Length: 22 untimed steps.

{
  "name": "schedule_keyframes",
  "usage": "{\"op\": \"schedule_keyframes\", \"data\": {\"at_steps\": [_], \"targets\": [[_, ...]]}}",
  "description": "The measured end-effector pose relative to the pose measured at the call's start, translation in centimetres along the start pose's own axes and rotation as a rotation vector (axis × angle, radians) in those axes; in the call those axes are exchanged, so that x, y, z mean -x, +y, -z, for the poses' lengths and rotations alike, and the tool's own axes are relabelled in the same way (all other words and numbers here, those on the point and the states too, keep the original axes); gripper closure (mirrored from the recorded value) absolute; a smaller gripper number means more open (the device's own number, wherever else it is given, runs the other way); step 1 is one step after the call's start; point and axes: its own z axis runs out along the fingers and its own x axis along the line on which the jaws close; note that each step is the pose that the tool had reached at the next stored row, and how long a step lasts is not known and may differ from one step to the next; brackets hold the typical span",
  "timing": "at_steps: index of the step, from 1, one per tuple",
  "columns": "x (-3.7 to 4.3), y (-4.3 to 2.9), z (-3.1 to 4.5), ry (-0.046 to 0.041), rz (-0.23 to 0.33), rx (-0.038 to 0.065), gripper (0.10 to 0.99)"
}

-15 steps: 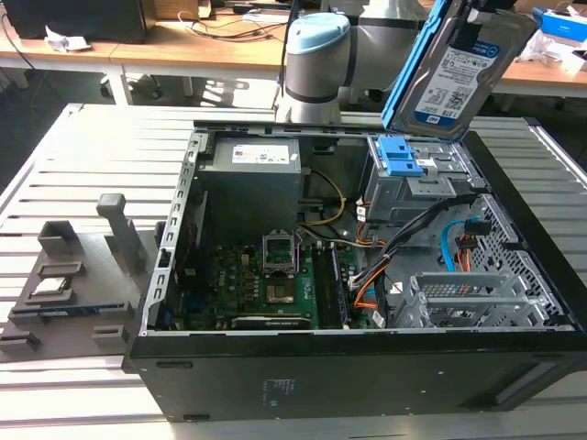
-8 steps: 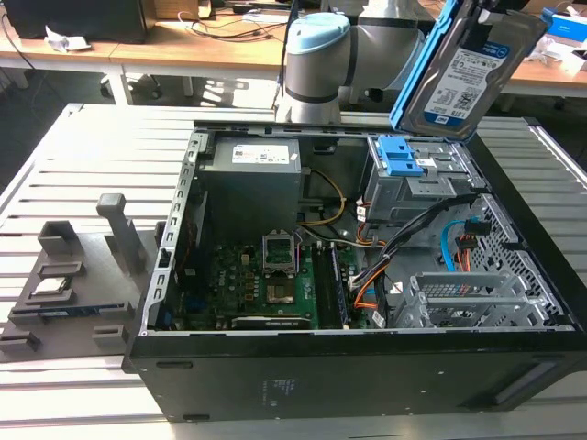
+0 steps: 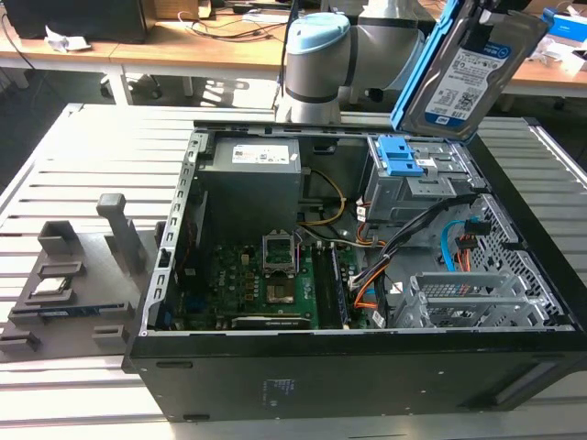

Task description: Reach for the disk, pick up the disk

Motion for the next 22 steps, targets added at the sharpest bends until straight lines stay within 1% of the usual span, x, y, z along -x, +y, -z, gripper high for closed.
{"op": "schedule_keyframes", "data": {"at_steps": [5, 22], "targets": [[-0.53, 0.03, 0.00, -0.0001, 0.000, 0.000, 0.718], [-1.55, 0.09, -0.01, 0.0000, 0.000, 0.000, 0.718]]}}
